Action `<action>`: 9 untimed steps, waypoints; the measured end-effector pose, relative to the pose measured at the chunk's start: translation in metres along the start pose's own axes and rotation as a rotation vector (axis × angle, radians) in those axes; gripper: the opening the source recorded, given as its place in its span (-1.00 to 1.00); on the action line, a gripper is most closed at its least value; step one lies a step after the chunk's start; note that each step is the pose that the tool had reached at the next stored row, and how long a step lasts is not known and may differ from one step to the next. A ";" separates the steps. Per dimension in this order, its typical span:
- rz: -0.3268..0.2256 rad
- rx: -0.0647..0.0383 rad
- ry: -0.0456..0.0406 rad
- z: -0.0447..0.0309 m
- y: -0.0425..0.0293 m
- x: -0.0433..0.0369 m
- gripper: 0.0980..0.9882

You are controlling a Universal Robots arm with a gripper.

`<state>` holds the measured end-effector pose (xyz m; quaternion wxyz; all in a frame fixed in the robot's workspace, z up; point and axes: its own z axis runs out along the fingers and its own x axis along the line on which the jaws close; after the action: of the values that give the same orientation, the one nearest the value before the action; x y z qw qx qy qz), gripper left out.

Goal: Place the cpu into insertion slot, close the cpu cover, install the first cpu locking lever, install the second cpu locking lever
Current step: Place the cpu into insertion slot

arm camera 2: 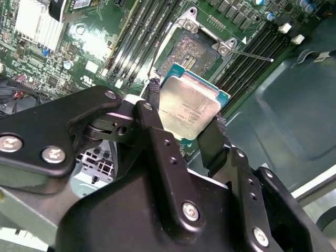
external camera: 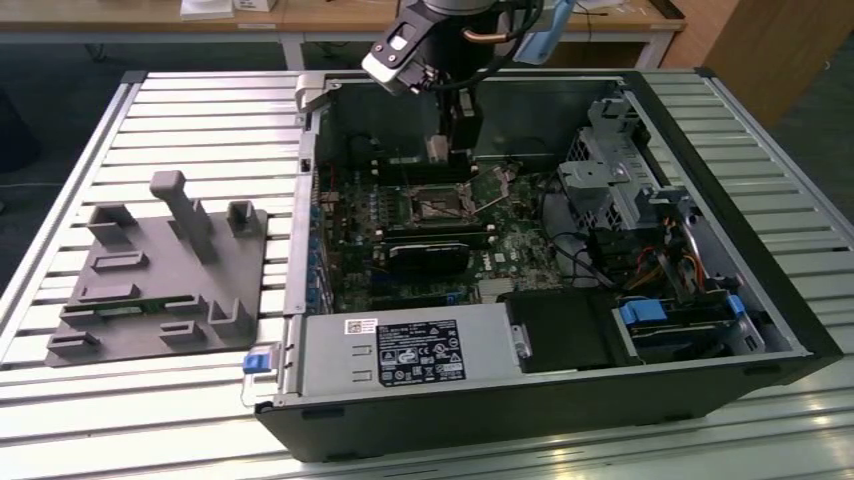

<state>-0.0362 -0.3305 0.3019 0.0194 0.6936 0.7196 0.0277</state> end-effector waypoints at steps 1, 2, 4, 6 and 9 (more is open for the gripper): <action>0.000 0.000 0.0000 0.0010 -0.0001 0.0000 -0.01; 0.000 0.000 0.0000 0.0018 -0.0001 0.0000 -0.01; 0.000 0.000 -0.0001 0.0033 -0.0002 0.0001 -0.01; 0.000 0.000 -0.0001 0.0045 -0.0003 0.0000 -0.01; 0.000 0.000 0.0000 0.0063 -0.0004 0.0000 -0.01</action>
<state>-0.0362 -0.3304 0.2956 0.0193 0.6936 0.7195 0.0277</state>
